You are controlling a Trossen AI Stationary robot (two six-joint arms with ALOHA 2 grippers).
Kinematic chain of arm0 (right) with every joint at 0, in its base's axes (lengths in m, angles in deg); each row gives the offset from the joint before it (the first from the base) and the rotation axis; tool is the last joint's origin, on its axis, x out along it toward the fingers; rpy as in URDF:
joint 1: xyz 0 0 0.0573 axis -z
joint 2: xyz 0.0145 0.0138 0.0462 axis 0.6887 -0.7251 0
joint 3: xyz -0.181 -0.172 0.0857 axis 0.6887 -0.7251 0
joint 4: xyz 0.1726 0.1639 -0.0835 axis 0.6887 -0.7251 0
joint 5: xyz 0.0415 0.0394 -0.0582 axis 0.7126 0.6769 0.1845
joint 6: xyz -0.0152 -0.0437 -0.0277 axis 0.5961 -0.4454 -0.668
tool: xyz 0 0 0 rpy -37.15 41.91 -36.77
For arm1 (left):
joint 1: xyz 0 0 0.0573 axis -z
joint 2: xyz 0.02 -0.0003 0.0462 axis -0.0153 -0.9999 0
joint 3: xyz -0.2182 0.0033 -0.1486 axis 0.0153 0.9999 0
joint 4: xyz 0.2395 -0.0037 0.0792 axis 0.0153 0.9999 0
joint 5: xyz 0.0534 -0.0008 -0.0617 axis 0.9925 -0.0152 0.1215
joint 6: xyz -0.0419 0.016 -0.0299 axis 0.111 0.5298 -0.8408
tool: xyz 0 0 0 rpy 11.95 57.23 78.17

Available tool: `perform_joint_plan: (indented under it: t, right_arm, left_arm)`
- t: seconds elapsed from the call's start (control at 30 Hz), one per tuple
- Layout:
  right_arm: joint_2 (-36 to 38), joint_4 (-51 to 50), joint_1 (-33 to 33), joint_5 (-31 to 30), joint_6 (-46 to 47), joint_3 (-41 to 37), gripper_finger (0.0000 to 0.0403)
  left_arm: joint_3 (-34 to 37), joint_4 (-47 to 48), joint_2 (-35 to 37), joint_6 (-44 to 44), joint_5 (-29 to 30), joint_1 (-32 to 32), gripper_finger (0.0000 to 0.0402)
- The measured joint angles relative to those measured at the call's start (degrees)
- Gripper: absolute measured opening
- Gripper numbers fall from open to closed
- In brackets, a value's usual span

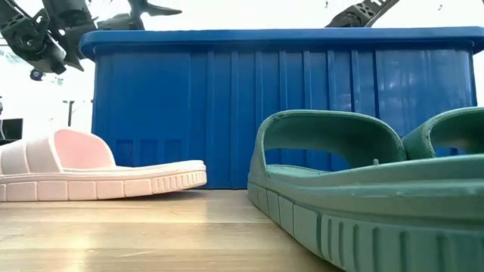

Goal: Pick and place slides into bin
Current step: Put the black slide into the blue container

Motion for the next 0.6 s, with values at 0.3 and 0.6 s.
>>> perform_joint_plan:
  t: [0.3, 0.6]
  right_arm:
    - [0.8, -8.18, 0.04, 3.31, -0.18, 5.36, 0.0008]
    - [0.78, -9.48, 1.15, 8.46, -2.26, 5.3, 0.0008]
  left_arm:
    - [0.0, 0.0, 0.0, 0.0, -0.04, -0.02, 0.0201]
    - [0.02, 0.24, 0.01, 0.41, -0.07, -0.02, 0.0201]
